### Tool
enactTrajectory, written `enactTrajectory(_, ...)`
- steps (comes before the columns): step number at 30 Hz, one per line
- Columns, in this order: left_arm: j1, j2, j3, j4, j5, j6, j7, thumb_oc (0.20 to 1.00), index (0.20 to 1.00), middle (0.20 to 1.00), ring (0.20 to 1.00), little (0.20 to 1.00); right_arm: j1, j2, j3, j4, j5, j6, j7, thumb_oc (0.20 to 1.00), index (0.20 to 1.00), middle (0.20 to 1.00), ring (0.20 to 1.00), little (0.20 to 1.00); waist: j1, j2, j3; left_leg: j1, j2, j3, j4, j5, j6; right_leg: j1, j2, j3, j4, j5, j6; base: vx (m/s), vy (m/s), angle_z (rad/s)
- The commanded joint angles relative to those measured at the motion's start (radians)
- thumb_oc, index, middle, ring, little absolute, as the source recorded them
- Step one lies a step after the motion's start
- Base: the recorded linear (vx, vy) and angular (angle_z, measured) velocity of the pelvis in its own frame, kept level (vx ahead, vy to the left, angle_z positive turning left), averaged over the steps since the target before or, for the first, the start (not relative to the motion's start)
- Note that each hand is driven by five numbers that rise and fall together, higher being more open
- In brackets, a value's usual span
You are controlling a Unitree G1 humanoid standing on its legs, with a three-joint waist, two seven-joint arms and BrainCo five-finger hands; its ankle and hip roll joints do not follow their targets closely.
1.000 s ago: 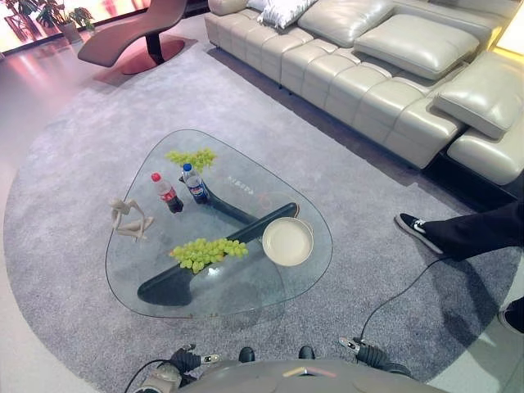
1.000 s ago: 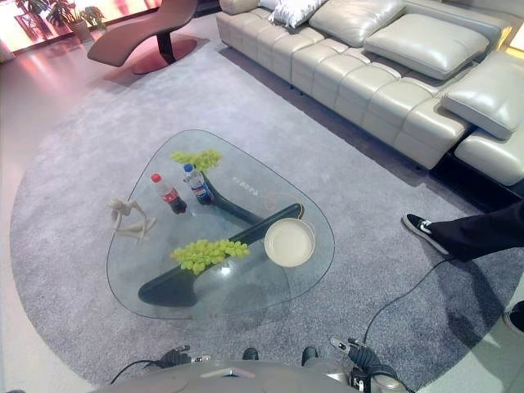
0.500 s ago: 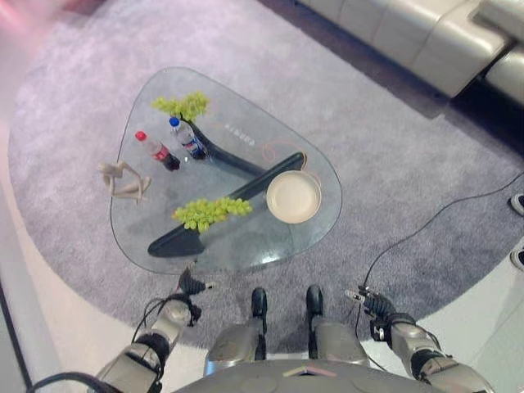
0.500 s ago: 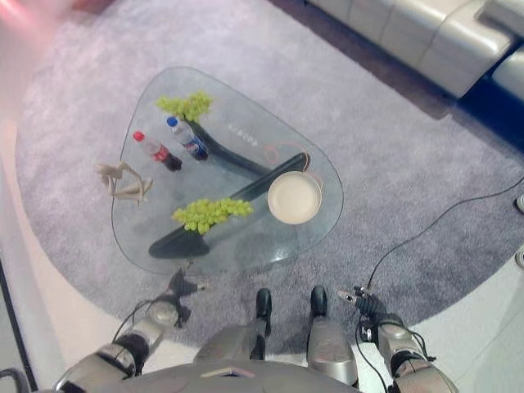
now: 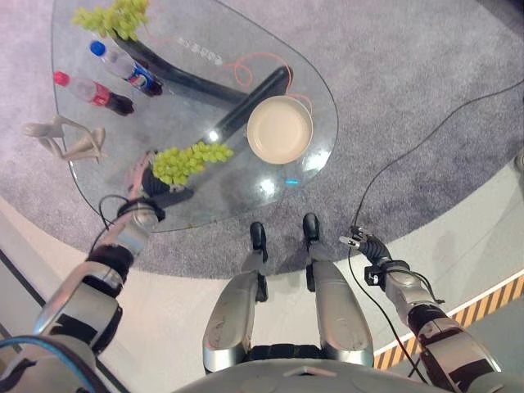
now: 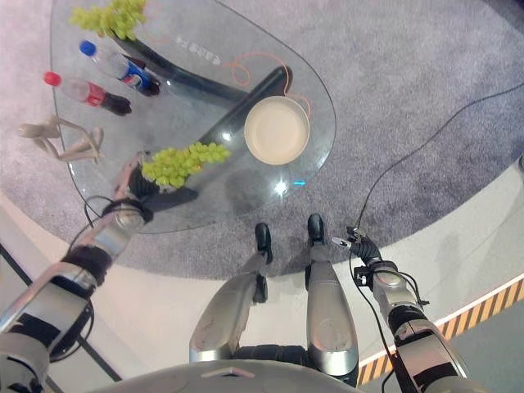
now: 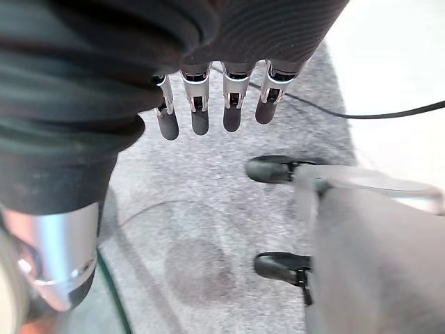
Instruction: Pick up fruits into the plate
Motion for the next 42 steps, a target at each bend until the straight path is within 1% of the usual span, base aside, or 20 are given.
enactTrajectory(1, 0.002, 0.074, 0.033, 0.007, 0.109, 0.068, 0.007, 1.0, 1.0, 1.0, 1.0, 1.0, 0.048, -0.009, -0.003, -0.033, 0.043, -0.027, -0.002, 1.0, 1.0, 1.0, 1.0, 1.0, -0.004, -0.041, -0.025, -0.117, -0.058, -0.05, 0.171, -0.117, 0.051, -0.129, 0.015, 0.004, 0.196, -0.103, 0.017, -0.01, -0.001, -0.04)
enactTrajectory(3, -0.044, 0.105, 0.019, 0.013, 0.167, 0.124, 0.013, 1.0, 1.0, 1.0, 1.0, 1.0, 0.049, -0.01, -0.001, -0.046, 0.056, -0.031, -0.002, 1.0, 1.0, 1.0, 1.0, 1.0, -0.006, -0.045, -0.025, -0.161, -0.061, -0.05, 0.193, -0.117, 0.055, -0.17, 0.019, 0.002, 0.216, -0.101, 0.016, -0.01, 0.0, -0.02)
enactTrajectory(4, -0.05, 0.109, 0.016, 0.014, 0.175, 0.136, 0.015, 1.0, 1.0, 1.0, 1.0, 1.0, 0.049, -0.01, 0.0, -0.048, 0.058, -0.031, -0.003, 1.0, 1.0, 1.0, 1.0, 1.0, -0.006, -0.046, -0.025, -0.167, -0.062, -0.05, 0.197, -0.117, 0.055, -0.177, 0.019, 0.002, 0.219, -0.101, 0.016, 0.0, 0.0, 0.0)
enactTrajectory(6, -0.085, 0.122, 0.01, 0.026, 0.24, 0.2, 0.015, 1.0, 1.0, 1.0, 1.0, 1.0, 0.049, -0.007, 0.002, -0.06, 0.07, -0.04, -0.005, 1.0, 1.0, 1.0, 1.0, 1.0, -0.007, -0.052, -0.025, -0.211, -0.065, -0.047, 0.22, -0.12, 0.058, -0.218, 0.022, 0.003, 0.234, -0.098, 0.016, -0.01, 0.001, 0.02)
enactTrajectory(9, -0.117, 0.131, -0.005, 0.061, 0.314, 0.229, -0.009, 1.0, 1.0, 1.0, 1.0, 1.0, 0.044, -0.005, 0.007, -0.084, 0.087, -0.051, -0.009, 1.0, 1.0, 1.0, 1.0, 1.0, -0.01, -0.06, -0.025, -0.26, -0.068, -0.043, 0.25, -0.124, 0.057, -0.265, 0.028, 0.004, 0.253, -0.094, 0.017, -0.02, 0.002, 0.02)
enactTrajectory(13, -0.138, 0.127, -0.038, 0.102, 0.373, 0.258, -0.042, 1.0, 1.0, 1.0, 1.0, 1.0, 0.037, -0.007, 0.006, -0.121, 0.109, -0.056, -0.011, 1.0, 1.0, 1.0, 1.0, 1.0, -0.015, -0.071, -0.025, -0.31, -0.069, -0.037, 0.278, -0.131, 0.056, -0.315, 0.04, 0.009, 0.282, -0.099, 0.017, -0.01, 0.01, 0.0)
enactTrajectory(16, -0.156, 0.12, -0.056, 0.13, 0.39, 0.278, -0.037, 1.0, 1.0, 1.0, 1.0, 1.0, 0.029, -0.01, 0.007, -0.137, 0.124, -0.064, -0.008, 1.0, 1.0, 1.0, 1.0, 1.0, -0.018, -0.079, -0.025, -0.345, -0.067, -0.033, 0.292, -0.131, 0.055, -0.349, 0.049, 0.013, 0.297, -0.099, 0.017, -0.03, 0.039, -0.01)
enactTrajectory(19, -0.186, 0.113, -0.08, 0.157, 0.403, 0.353, -0.03, 1.0, 1.0, 1.0, 1.0, 1.0, 0.018, -0.014, 0.009, -0.164, 0.151, -0.073, -0.009, 1.0, 1.0, 1.0, 1.0, 1.0, -0.022, -0.091, -0.025, -0.396, -0.068, -0.031, 0.317, -0.133, 0.051, -0.396, 0.062, 0.019, 0.318, -0.098, 0.017, -0.04, 0.054, 0.0)
enactTrajectory(20, -0.186, 0.113, -0.08, 0.158, 0.403, 0.353, -0.03, 1.0, 1.0, 1.0, 1.0, 1.0, 0.018, -0.014, 0.009, -0.164, 0.151, -0.073, -0.009, 1.0, 1.0, 1.0, 1.0, 1.0, -0.022, -0.091, -0.025, -0.397, -0.068, -0.03, 0.317, -0.133, 0.051, -0.397, 0.062, 0.019, 0.318, -0.099, 0.017, -0.02, 0.037, -0.03)
enactTrajectory(21, -0.198, 0.111, -0.08, 0.171, 0.389, 0.38, -0.02, 1.0, 1.0, 1.0, 1.0, 1.0, 0.014, -0.014, 0.012, -0.174, 0.161, -0.075, -0.01, 1.0, 1.0, 1.0, 1.0, 1.0, -0.024, -0.097, -0.025, -0.411, -0.068, -0.03, 0.326, -0.135, 0.05, -0.409, 0.065, 0.02, 0.323, -0.099, 0.017, 0.0, 0.0, 0.0)
enactTrajectory(22, -0.207, 0.11, -0.08, 0.184, 0.378, 0.392, -0.012, 1.0, 1.0, 1.0, 1.0, 1.0, 0.014, -0.013, 0.015, -0.178, 0.167, -0.081, -0.009, 1.0, 1.0, 1.0, 1.0, 1.0, -0.025, -0.102, -0.025, -0.423, -0.069, -0.029, 0.333, -0.136, 0.049, -0.42, 0.067, 0.021, 0.327, -0.099, 0.017, 0.0, 0.0, 0.0)
enactTrajectory(23, -0.207, 0.11, -0.08, 0.184, 0.378, 0.392, -0.012, 1.0, 1.0, 1.0, 1.0, 1.0, 0.014, -0.013, 0.015, -0.178, 0.167, -0.081, -0.009, 1.0, 1.0, 1.0, 1.0, 1.0, -0.025, -0.102, -0.025, -0.423, -0.069, -0.029, 0.333, -0.136, 0.049, -0.42, 0.067, 0.021, 0.327, -0.099, 0.017, -0.04, 0.033, -0.03)
enactTrajectory(24, -0.233, 0.114, -0.082, 0.211, 0.348, 0.428, 0.003, 1.0, 1.0, 1.0, 1.0, 1.0, 0.011, -0.012, 0.019, -0.189, 0.184, -0.09, -0.009, 1.0, 1.0, 1.0, 1.0, 1.0, -0.03, -0.114, -0.025, -0.457, -0.069, -0.027, 0.355, -0.141, 0.048, -0.45, 0.074, 0.022, 0.343, -0.099, 0.017, -0.04, 0.038, -0.1)
enactTrajectory(25, -0.25, 0.116, -0.075, 0.232, 0.334, 0.446, 0.017, 1.0, 1.0, 1.0, 1.0, 1.0, 0.012, -0.011, 0.021, -0.198, 0.194, -0.089, -0.011, 1.0, 1.0, 1.0, 1.0, 1.0, -0.034, -0.123, -0.025, -0.478, -0.069, -0.025, 0.37, -0.145, 0.047, -0.468, 0.081, 0.025, 0.354, -0.1, 0.016, -0.04, 0.038, -0.1)
enactTrajectory(29, -0.279, 0.119, -0.07, 0.254, 0.308, 0.47, 0.052, 1.0, 1.0, 1.0, 1.0, 1.0, 0.01, -0.006, 0.026, -0.201, 0.207, -0.092, -0.013, 1.0, 1.0, 1.0, 1.0, 1.0, -0.038, -0.134, -0.025, -0.509, -0.068, -0.025, 0.392, -0.151, 0.048, -0.494, 0.089, 0.026, 0.371, -0.101, 0.015, -0.01, 0.009, -0.09)
enactTrajectory(31, -0.317, 0.126, -0.057, 0.273, 0.283, 0.501, 0.09, 1.0, 1.0, 1.0, 1.0, 1.0, 0.015, -0.003, 0.032, -0.198, 0.231, -0.092, -0.008, 1.0, 1.0, 1.0, 1.0, 1.0, -0.042, -0.147, -0.025, -0.532, -0.069, -0.027, 0.41, -0.159, 0.048, -0.514, 0.094, 0.027, 0.379, -0.1, 0.016, -0.01, -0.003, -0.04)
enactTrajectory(34, -0.348, 0.136, -0.049, 0.283, 0.24, 0.488, 0.131, 1.0, 1.0, 1.0, 1.0, 1.0, 0.022, 0.001, 0.035, -0.185, 0.239, -0.098, 0.002, 1.0, 1.0, 1.0, 1.0, 1.0, -0.045, -0.154, -0.025, -0.548, -0.069, -0.03, 0.422, -0.166, 0.051, -0.53, 0.1, 0.031, 0.382, -0.094, 0.017, 0.0, 0.0, 0.0)
enactTrajectory(37, -0.364, 0.14, -0.045, 0.266, 0.252, 0.494, 0.141, 1.0, 1.0, 1.0, 1.0, 1.0, 0.028, 0.002, 0.034, -0.188, 0.243, -0.098, 0.01, 1.0, 1.0, 1.0, 1.0, 1.0, -0.046, -0.156, -0.025, -0.549, -0.072, -0.033, 0.423, -0.17, 0.054, -0.534, 0.103, 0.033, 0.383, -0.093, 0.018, 0.0, 0.0, 0.0)
enactTrajectory(38, -0.381, 0.141, -0.043, 0.256, 0.237, 0.499, 0.163, 1.0, 1.0, 1.0, 1.0, 1.0, 0.027, 0.004, 0.037, -0.188, 0.25, -0.105, 0.017, 1.0, 1.0, 1.0, 1.0, 1.0, -0.047, -0.159, -0.025, -0.549, -0.076, -0.036, 0.421, -0.171, 0.056, -0.534, 0.104, 0.033, 0.379, -0.091, 0.019, 0.0, 0.0, 0.0)
enactTrajectory(42, -0.382, 0.143, -0.035, 0.237, 0.216, 0.482, 0.209, 1.0, 1.0, 1.0, 1.0, 1.0, 0.026, 0.009, 0.038, -0.199, 0.252, -0.111, 0.021, 1.0, 1.0, 1.0, 1.0, 1.0, -0.045, -0.155, -0.025, -0.547, -0.083, -0.042, 0.421, -0.173, 0.054, -0.531, 0.104, 0.033, 0.377, -0.089, 0.02, 0.0, 0.0, 0.0)
